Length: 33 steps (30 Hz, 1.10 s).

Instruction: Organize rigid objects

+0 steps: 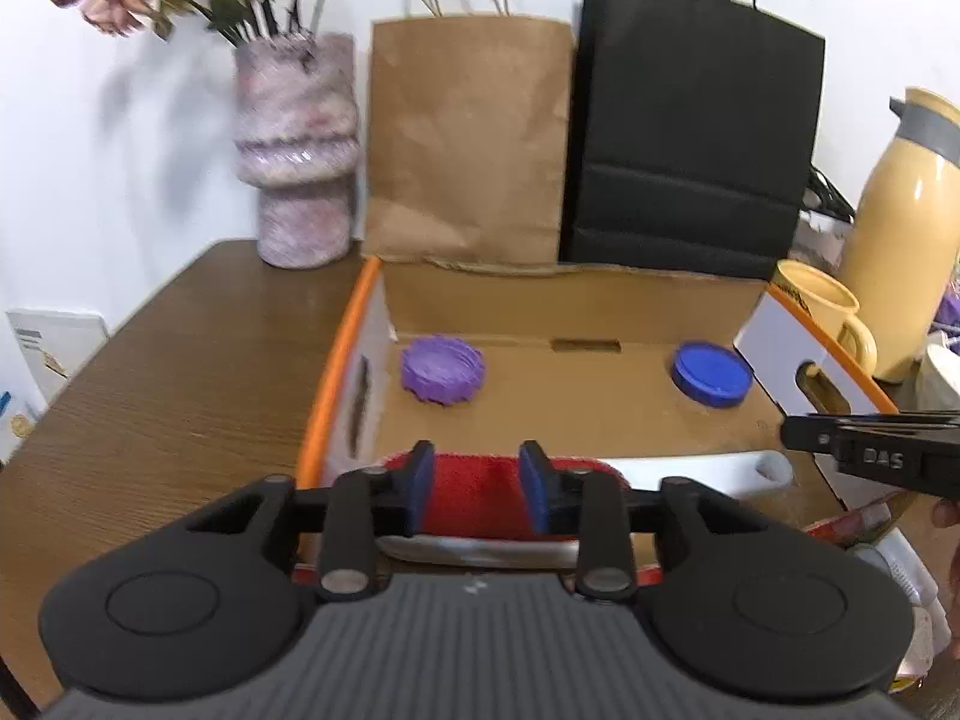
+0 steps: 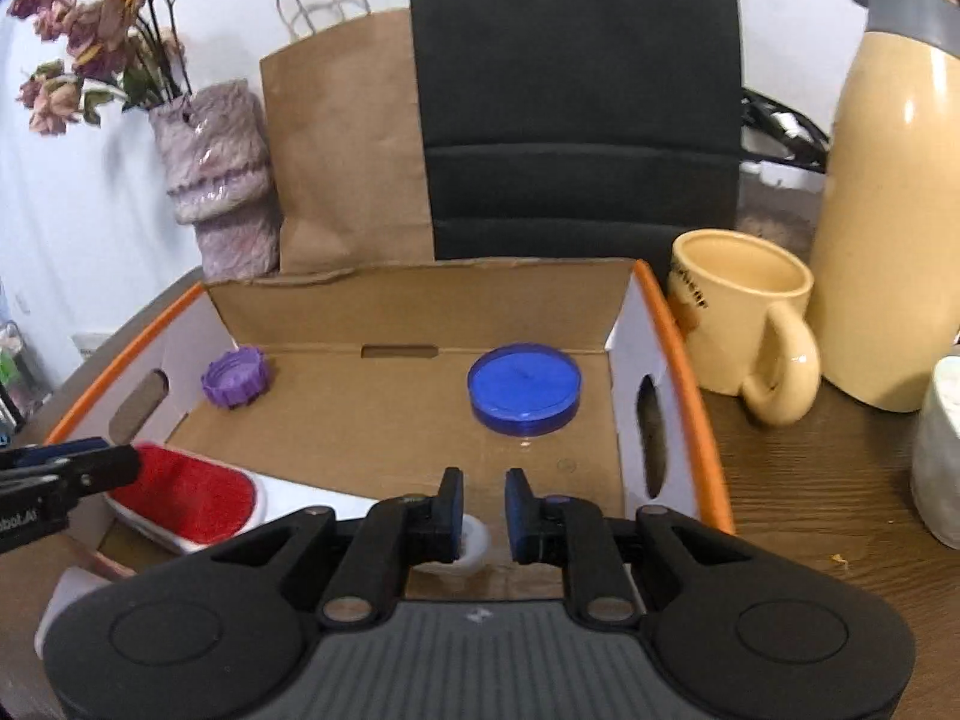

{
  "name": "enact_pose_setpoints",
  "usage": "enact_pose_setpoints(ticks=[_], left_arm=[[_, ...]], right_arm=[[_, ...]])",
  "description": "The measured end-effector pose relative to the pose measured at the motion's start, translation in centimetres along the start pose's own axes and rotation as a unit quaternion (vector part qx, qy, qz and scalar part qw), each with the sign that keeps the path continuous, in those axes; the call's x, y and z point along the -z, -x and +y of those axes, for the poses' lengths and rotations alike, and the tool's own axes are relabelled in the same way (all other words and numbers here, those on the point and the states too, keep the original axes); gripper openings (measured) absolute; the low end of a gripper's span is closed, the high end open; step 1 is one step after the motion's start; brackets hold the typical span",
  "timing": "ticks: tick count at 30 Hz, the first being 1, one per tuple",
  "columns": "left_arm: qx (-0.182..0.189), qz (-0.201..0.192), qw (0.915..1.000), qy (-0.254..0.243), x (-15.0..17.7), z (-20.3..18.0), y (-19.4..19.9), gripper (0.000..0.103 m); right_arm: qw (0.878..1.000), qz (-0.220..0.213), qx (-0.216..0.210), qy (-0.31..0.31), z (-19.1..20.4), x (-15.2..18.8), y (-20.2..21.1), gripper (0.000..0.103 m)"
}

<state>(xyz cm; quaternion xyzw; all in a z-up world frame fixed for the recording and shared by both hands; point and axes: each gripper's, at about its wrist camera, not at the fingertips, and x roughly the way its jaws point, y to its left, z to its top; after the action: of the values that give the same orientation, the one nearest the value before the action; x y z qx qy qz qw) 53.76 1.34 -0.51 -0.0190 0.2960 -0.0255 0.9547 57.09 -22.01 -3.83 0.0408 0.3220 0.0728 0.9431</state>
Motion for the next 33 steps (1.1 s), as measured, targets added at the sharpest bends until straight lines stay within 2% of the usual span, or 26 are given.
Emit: enact_pose_setpoints(ticks=[2,3,4,5,7,8,10,12,21,24,33], left_arm=[[-0.009,-0.008,0.9999,0.009,-0.5,0.8,1.1,0.063],[-0.021,-0.016,0.9996,0.013,-0.8,1.2,1.8,0.071],[-0.037,-0.024,0.9989,0.016,-1.2,1.3,2.5,0.088],[-0.055,-0.036,0.9977,0.019,-1.7,1.5,3.4,0.099],[-0.075,-0.066,0.9949,0.014,-2.2,2.0,5.8,0.103],[-0.081,-0.079,0.9936,0.009,-2.5,2.2,7.0,0.103],[-0.083,-0.104,0.9910,0.000,-2.7,2.6,9.7,0.103],[-0.082,-0.121,0.9893,-0.001,-2.7,2.7,11.9,0.103],[-0.061,-0.147,0.9873,-0.003,-0.7,1.7,19.0,0.103],[-0.048,-0.153,0.9870,0.004,1.2,1.6,21.4,0.103],[-0.014,-0.177,0.9842,0.005,9.1,0.4,29.6,0.103]], right_arm=[[1.000,-0.011,0.007,-0.002,-0.4,-0.5,1.4,0.035],[1.000,-0.019,0.012,-0.003,-0.6,-0.8,2.4,0.042],[1.000,-0.026,0.016,-0.002,-0.9,-1.2,3.3,0.055],[0.999,-0.033,0.019,0.001,-1.0,-1.6,4.4,0.062],[0.998,-0.054,0.021,0.011,-1.2,-2.5,7.0,0.067],[0.998,-0.063,0.021,0.014,-1.3,-2.8,8.3,0.081],[0.996,-0.087,0.012,0.013,-1.6,-3.2,11.2,0.103],[0.994,-0.112,-0.005,0.007,-1.8,-3.1,14.0,0.103],[0.991,-0.136,-0.009,0.014,-0.4,-1.1,20.0,0.103],[0.989,-0.149,-0.020,0.007,0.0,0.9,22.1,0.103],[0.980,-0.191,-0.039,0.038,2.2,10.0,29.5,0.103]])
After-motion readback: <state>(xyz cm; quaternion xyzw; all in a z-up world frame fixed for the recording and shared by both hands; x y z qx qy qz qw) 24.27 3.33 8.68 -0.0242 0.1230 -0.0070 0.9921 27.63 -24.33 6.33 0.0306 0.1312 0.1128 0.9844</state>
